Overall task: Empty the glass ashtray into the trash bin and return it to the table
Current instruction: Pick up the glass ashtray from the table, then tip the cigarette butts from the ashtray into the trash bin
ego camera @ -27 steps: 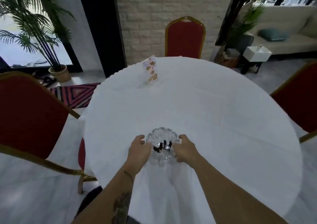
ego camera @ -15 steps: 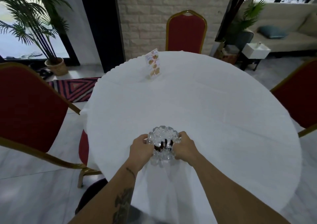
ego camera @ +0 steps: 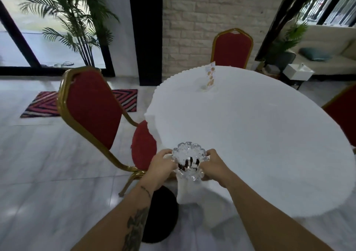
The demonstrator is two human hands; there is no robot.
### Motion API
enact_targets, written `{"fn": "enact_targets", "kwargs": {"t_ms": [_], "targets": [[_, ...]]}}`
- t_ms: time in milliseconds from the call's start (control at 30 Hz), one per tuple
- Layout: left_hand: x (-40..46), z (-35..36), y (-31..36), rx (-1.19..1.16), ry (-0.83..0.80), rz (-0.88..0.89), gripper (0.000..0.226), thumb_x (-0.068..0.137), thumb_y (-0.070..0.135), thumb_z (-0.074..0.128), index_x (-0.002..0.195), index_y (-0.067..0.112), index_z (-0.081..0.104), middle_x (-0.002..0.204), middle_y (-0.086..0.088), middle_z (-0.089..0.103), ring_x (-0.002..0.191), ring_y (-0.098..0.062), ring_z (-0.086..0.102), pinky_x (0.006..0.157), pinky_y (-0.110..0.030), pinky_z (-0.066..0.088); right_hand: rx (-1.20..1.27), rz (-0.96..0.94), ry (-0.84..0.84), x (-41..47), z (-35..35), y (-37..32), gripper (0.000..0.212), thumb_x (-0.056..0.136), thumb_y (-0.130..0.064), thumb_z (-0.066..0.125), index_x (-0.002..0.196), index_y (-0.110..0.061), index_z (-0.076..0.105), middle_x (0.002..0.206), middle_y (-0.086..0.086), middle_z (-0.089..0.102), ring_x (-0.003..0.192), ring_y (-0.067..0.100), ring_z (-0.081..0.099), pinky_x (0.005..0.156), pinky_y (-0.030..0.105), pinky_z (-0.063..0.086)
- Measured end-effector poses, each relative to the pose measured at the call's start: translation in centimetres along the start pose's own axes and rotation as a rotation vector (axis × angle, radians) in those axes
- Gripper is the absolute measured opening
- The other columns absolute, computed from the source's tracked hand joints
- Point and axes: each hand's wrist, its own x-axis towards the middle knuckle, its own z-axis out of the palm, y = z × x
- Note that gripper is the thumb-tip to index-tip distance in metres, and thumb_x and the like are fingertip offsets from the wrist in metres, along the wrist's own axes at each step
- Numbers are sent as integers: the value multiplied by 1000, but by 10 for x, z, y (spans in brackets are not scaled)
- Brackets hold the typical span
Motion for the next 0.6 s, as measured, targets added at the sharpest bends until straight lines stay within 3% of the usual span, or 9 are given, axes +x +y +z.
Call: {"fn": "enact_targets", "kwargs": {"t_ms": [100,167,267,300,367,467,533,600], "targets": [[6,1,9,25,5,42,44,78,-12,58,102,23,67,109,-14,70,100,-34,70,85,-56,61,17,-5,27,8,-3,-4,44,87,3,48,125,-18,41,104,18,61,85,31,66,81,53,61],[9,-2,13,36,21,52,43,79,-13,58,99,24,65,106,-10,68,90,-29,69,75,-45,63,40,-10,26,10,0,-7,40,90,1,45,125,-18,43,95,14,59,73,25,60,82,52,60],[8,-10,14,22,13,37,41,80,-16,57,93,23,60,96,-10,63,75,-20,60,59,-31,54,29,-88,-4,5,11,-12,36,89,-8,52,118,-27,56,100,13,69,85,31,71,81,53,62],[5,-13,13,15,6,34,40,81,-17,56,93,21,58,94,-9,63,74,-18,60,57,-29,54,36,-129,-12,2,16,-13,40,84,-6,55,111,-34,60,101,12,71,88,32,72,76,50,63],[2,-23,8,-2,-3,27,39,81,-19,56,97,16,55,91,-7,62,71,-15,59,48,-22,53,9,-185,16,4,29,-12,46,77,0,56,108,-32,64,102,11,71,91,32,71,69,45,62],[7,-39,-12,0,19,20,41,80,-23,55,105,10,53,94,-12,63,70,-16,61,41,-20,53,-16,-156,5,14,51,0,36,84,-1,53,114,-21,61,103,7,68,97,30,68,72,39,59],[20,-47,-34,13,44,-6,43,80,-24,55,110,7,52,91,-15,64,66,-18,61,40,-21,53,-1,-87,-77,30,68,15,41,86,-4,51,122,-21,57,107,6,67,95,26,68,62,32,61],[39,-52,-57,14,59,-52,41,81,-23,56,107,9,52,83,-12,64,64,-18,60,42,-22,53,11,-6,-127,49,84,33,46,88,-4,52,128,-26,52,117,6,62,101,26,66,65,36,64]]}}
